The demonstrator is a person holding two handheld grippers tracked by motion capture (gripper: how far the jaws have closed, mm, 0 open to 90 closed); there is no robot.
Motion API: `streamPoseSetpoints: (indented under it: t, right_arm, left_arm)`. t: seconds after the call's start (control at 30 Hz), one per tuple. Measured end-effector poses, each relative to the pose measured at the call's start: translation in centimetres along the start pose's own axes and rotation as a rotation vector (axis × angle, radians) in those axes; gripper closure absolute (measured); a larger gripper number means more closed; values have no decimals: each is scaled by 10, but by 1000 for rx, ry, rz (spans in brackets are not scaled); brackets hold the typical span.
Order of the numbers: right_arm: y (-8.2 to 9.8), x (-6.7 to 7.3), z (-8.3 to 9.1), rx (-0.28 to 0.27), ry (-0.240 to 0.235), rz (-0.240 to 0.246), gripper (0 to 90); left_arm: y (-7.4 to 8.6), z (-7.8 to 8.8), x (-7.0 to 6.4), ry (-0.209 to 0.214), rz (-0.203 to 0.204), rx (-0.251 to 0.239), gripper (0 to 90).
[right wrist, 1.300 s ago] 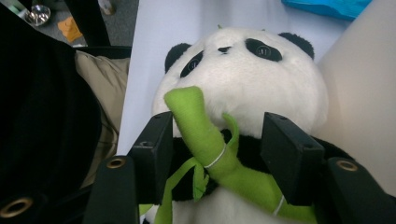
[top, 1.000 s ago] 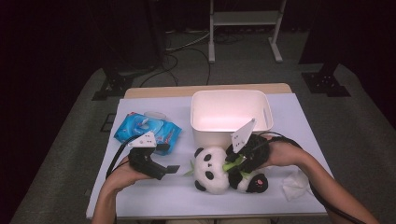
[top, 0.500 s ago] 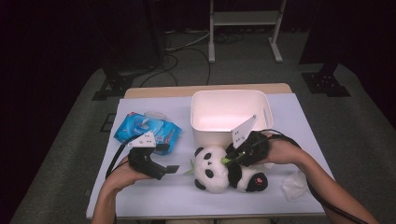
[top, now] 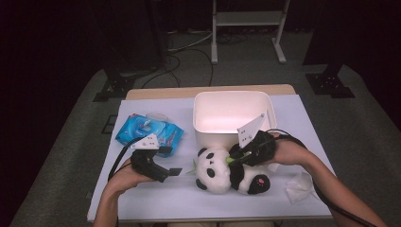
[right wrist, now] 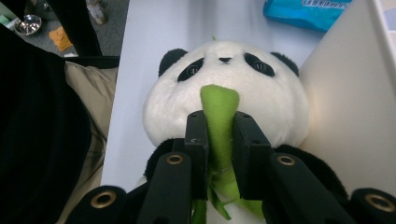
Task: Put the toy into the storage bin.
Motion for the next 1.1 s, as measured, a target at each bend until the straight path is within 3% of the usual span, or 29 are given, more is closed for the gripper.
streamPoseSetpoints:
  t: [0.67,1.1]
  right_arm:
    - [-12,-11,22,-24,17,4,773]
    - [-29,-4,46,-25,12,44,772]
  left_arm:
    - [5,2,7,-5,27,-5,97]
    - [5,6,10,-9,42,-20,97]
Point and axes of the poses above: each handheld gripper's, and its own axes: z roughly backward along the jaws, y roughly out of its underside, x roughly to its left, the point moved 8 cm from there along -z, roughly forward along the jaws
